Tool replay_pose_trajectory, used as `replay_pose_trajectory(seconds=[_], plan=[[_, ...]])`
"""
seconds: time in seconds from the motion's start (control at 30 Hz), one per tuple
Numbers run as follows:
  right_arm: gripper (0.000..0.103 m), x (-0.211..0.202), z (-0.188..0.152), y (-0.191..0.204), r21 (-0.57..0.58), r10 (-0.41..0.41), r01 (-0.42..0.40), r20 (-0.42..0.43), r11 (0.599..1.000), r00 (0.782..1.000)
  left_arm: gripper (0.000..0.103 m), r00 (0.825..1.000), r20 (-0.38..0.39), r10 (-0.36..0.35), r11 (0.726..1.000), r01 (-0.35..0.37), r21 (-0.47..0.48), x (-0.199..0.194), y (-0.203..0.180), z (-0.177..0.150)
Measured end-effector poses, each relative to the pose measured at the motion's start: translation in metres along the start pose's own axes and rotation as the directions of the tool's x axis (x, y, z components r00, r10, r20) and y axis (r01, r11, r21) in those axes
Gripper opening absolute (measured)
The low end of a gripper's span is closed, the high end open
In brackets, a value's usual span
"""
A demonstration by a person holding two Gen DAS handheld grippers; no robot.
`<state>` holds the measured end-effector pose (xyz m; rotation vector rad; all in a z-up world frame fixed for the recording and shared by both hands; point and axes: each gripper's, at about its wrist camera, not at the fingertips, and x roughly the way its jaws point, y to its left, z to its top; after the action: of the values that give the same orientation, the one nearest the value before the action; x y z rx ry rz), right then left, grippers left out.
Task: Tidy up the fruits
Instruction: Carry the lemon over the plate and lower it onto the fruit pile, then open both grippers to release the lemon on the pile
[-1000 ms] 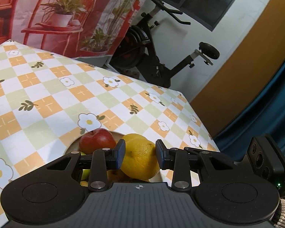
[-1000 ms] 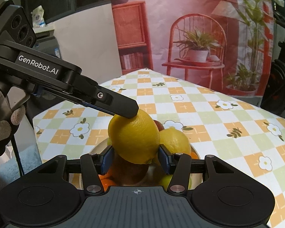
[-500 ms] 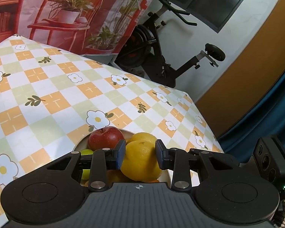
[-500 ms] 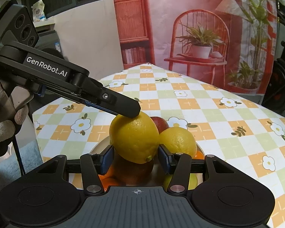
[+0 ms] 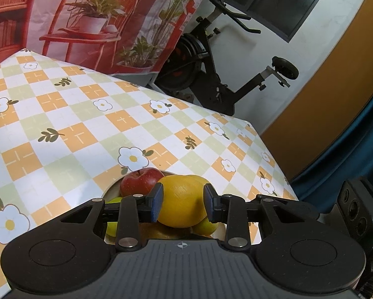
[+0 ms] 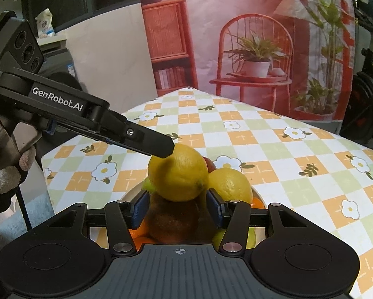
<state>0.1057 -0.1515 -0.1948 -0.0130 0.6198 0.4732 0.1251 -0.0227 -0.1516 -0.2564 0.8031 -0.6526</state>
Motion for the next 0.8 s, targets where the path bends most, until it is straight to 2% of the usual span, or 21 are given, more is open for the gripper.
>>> replay_pose_trajectory(seconds=[0.8], plan=[[0.047,-0.0028,-0.0031,-0.0001,0.009,-0.011,0.010,0.009,1.000,1.000,0.036,1.000,-0.004,0.016,1.000,-0.016,-0.002,-0.0002,0.0017,0.0000]])
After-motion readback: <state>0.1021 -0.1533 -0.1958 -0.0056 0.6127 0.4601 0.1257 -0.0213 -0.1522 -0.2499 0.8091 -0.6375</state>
